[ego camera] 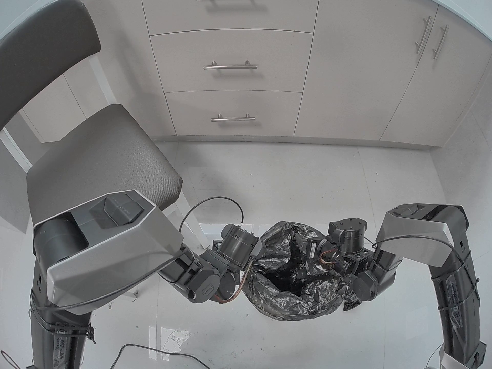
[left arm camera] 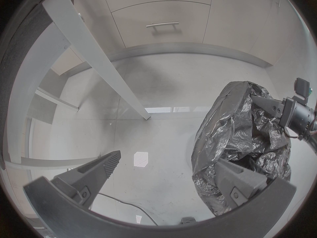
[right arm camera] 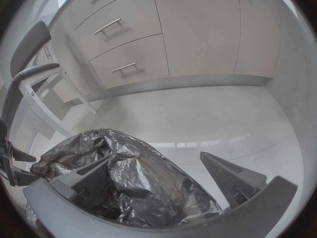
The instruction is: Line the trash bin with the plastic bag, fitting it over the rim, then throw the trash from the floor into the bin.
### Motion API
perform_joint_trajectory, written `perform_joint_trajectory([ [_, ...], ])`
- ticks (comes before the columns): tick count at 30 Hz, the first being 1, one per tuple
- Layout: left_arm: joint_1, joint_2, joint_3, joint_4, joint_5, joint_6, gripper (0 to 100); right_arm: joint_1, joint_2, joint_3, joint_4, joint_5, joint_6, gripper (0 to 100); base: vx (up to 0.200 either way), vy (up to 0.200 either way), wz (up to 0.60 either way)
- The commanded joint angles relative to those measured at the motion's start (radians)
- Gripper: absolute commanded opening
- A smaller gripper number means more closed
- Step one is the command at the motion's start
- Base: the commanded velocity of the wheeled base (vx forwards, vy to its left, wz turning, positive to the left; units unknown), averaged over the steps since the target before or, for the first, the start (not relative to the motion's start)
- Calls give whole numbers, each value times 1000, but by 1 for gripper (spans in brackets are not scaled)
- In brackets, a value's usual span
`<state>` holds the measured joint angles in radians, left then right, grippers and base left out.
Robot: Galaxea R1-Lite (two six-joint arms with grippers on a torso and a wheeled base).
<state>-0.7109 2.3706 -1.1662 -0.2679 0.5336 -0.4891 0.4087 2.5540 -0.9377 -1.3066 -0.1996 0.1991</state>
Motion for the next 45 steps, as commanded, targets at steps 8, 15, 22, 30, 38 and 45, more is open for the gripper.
perform_joint_trajectory([
  [8, -1, 5, -1, -1, 2, 0, 100, -10, -3, -27, 18, 0, 2, 100, 0, 0, 0],
  [15, -4, 7, 0, -1, 2, -2, 100, -7, -37, 13, 15, 0, 6, 100, 0, 0, 0],
  [22, -4, 7, -1, -1, 2, -2, 100, -7, -35, 10, 15, 0, 6, 100, 0, 0, 0],
  [30, -4, 7, 0, -1, 3, -2, 100, -30, -34, -18, 26, 2, 5, 100, 0, 0, 0],
  [38, -4, 9, 0, -1, 2, -2, 100, -39, -17, -30, 27, 3, 5, 100, 0, 0, 0],
  [45, -1, 22, -1, -1, 2, -6, 100, -56, -3, -59, 32, 9, 6, 100, 0, 0, 0],
])
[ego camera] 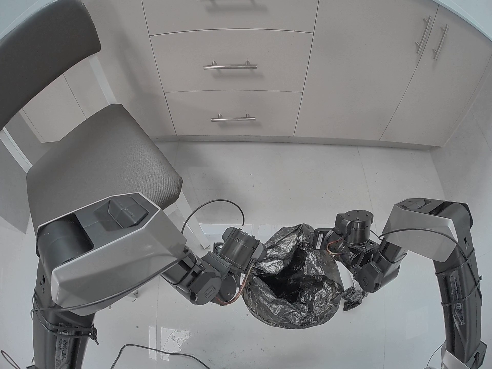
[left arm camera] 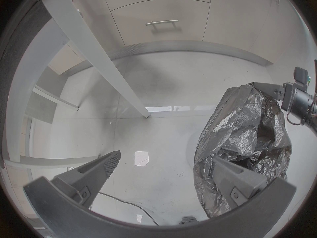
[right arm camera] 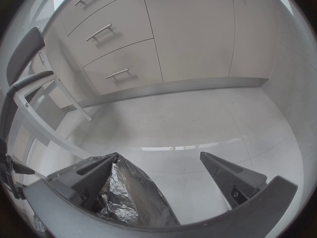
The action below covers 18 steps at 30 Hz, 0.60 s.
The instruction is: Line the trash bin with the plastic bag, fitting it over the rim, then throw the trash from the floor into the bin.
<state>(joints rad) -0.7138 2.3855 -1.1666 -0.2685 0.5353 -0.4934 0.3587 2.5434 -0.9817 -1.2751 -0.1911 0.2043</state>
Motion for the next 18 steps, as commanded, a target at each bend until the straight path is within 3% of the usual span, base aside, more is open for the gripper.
perform_joint_trajectory([
  [1, 4, 7, 1, -1, 0, -2, 100, -9, 12, -23, 0, 2, 4, 100, 0, 0, 0],
  [11, 10, 7, 1, -1, -1, -5, 100, -17, 21, -8, -18, 1, 12, 100, 0, 0, 0],
  [18, 7, 1, 2, -1, -1, -11, 100, 20, -129, 216, -81, 2, 20, 100, 0, 0, 0],
])
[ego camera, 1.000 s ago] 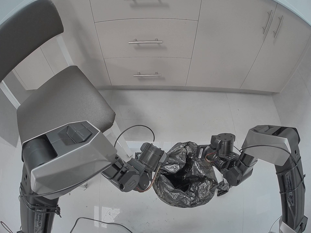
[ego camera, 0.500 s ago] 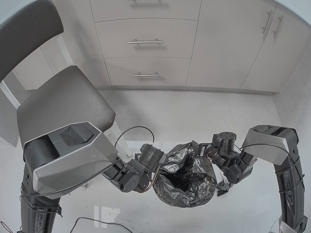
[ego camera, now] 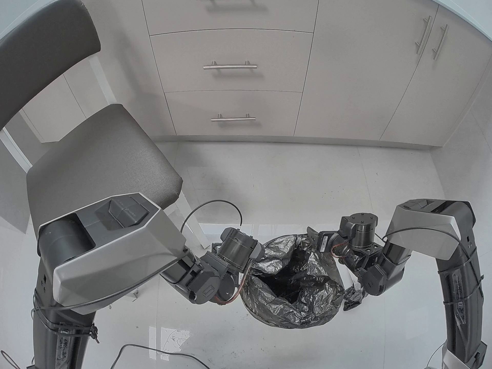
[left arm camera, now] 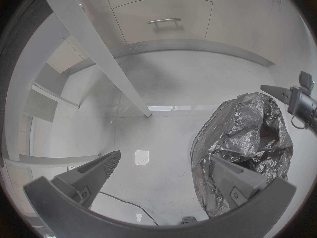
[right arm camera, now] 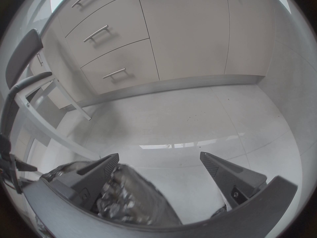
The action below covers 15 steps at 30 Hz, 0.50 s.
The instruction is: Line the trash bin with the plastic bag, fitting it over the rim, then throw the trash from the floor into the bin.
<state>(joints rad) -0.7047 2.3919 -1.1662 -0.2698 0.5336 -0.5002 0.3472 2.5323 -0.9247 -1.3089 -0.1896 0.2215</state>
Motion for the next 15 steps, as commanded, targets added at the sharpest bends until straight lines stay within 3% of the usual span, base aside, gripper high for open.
perform_joint_trajectory([
  [1, -2, -8, 5, -2, -1, -4, 100, 50, -141, 237, -102, 1, 4, 100, 0, 0, 0],
  [6, -1, -8, 5, -2, -1, -4, 100, 101, -95, 474, -262, 1, 24, 100, 0, 0, 0],
  [15, -2, -8, 5, -2, -1, -4, 100, 68, 37, 457, -262, -25, 56, 100, 0, 0, 0],
])
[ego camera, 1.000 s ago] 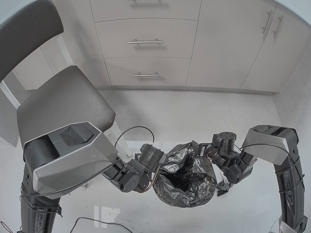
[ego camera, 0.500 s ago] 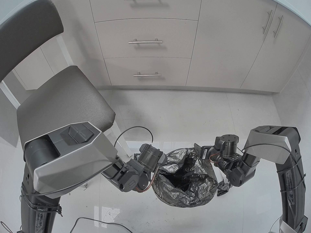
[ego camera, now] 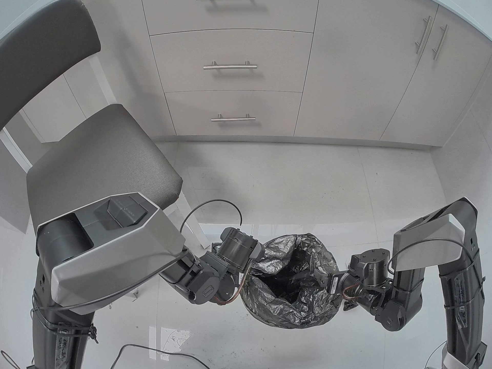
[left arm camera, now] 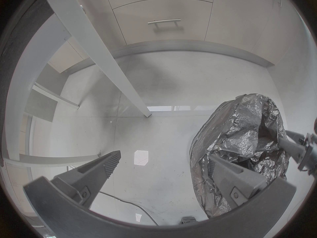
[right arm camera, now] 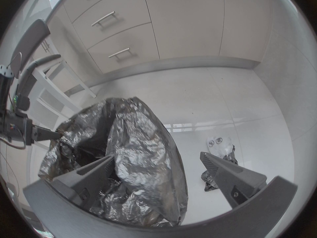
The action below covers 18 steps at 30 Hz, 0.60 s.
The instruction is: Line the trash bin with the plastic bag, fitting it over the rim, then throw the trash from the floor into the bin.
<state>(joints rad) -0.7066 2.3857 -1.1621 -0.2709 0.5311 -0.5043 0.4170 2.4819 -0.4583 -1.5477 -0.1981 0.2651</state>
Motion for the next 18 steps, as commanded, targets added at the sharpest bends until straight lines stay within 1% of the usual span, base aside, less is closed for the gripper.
perform_joint_trajectory([
  [1, -1, -2, 1, -1, 1, 0, 100, -1, 88, -11, -23, -35, 14, 100, 0, 0, 0],
  [7, -2, 3, 1, -7, 0, 0, 100, -1, 89, -13, -23, -72, 14, 100, 0, 0, 0],
  [8, -2, 3, 4, -14, 1, 0, 100, -3, 86, -14, -23, -113, 17, 100, 0, 0, 0],
  [9, -2, 3, 4, -16, 0, 0, 100, -3, 86, -14, -23, -116, 19, 100, 0, 0, 0],
  [10, -1, 0, 12, -27, 0, 1, 100, 2, 89, -20, -23, -167, 40, 100, 0, 0, 0],
  [12, 1, 0, 13, -33, 1, 3, 100, 6, 88, -10, -23, -196, 59, 100, 0, 0, 0],
  [17, -1, 3, 15, -34, 1, 3, 100, 6, 51, 29, -23, -198, 71, 100, 0, 0, 0],
  [18, -1, 3, 15, -34, 1, 1, 100, 14, 3, 61, -23, -192, 75, 100, 0, 0, 0],
])
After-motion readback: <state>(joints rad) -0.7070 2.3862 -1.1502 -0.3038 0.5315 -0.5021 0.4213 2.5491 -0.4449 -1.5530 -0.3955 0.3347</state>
